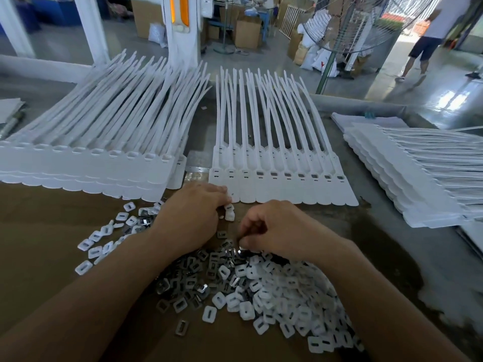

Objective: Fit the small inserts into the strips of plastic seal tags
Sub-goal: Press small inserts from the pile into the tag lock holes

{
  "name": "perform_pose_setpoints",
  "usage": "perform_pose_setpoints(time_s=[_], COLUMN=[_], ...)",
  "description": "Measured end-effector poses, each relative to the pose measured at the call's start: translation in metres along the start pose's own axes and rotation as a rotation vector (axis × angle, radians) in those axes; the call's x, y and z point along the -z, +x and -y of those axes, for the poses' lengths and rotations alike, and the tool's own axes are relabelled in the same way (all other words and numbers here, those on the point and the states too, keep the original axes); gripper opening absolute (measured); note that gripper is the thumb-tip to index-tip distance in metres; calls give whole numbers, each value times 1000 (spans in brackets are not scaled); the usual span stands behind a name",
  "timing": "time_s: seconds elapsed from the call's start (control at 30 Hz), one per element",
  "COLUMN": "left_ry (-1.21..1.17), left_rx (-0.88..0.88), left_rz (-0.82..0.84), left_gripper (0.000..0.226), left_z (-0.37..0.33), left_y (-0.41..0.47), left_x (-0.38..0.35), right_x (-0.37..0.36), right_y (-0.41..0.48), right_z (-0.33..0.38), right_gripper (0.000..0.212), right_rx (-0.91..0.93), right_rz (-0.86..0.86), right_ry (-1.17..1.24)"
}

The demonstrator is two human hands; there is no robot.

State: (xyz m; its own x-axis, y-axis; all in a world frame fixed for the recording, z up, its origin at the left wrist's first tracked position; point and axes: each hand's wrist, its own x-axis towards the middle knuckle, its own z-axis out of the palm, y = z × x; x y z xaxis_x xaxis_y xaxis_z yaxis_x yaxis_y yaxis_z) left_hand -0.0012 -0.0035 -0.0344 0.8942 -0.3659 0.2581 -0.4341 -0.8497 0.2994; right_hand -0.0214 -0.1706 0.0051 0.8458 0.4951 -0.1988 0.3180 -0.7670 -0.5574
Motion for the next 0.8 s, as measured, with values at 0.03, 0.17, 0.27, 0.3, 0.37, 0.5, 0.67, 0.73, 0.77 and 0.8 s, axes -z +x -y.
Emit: perform_pose_setpoints(time_s=[0.03, 0.17, 0.27, 0.3, 0.37, 0.5, 0.67, 0.73, 0.77, 0.8], left_ry=[2, 5, 10, 12, 12, 9, -12, -26, -32, -37], left_rx=[-5, -15, -4, 1, 6, 8, -11, -21, -26, -29], left_rz=[-5, -3, 1, 4, 10, 21, 16, -1, -11, -20], left_gripper=[45, 43, 44, 45, 45, 46, 46, 45, 45, 45], left_z=[0, 0, 0, 0, -1, -1, -2, -2, -2, -2], left_y=[1, 0, -2, -2, 0, 1, -2, -2, -2, -2], left_x=[-1, 0, 1, 1, 0, 1, 3, 4, 3, 3], right_x=[-1, -2, -2, -2, 0, 4, 9, 15, 18, 22], right_y=[0, 0, 1, 0, -2, -5, -3, 0, 3, 6], right_z=[0, 2, 3, 2, -1, -10, -19, -21, -22, -24], right_gripper=[8, 3, 11, 13, 17, 18, 16, 21, 22, 23], right_rx=[0, 13, 18, 20, 20, -12, -38, -50, -58, -65], right_rz=[2, 15, 29, 33, 40, -21, -148, -181, -197, -212], right_ry=[-7, -63, -68, -69, -39, 146, 242, 210, 175, 148])
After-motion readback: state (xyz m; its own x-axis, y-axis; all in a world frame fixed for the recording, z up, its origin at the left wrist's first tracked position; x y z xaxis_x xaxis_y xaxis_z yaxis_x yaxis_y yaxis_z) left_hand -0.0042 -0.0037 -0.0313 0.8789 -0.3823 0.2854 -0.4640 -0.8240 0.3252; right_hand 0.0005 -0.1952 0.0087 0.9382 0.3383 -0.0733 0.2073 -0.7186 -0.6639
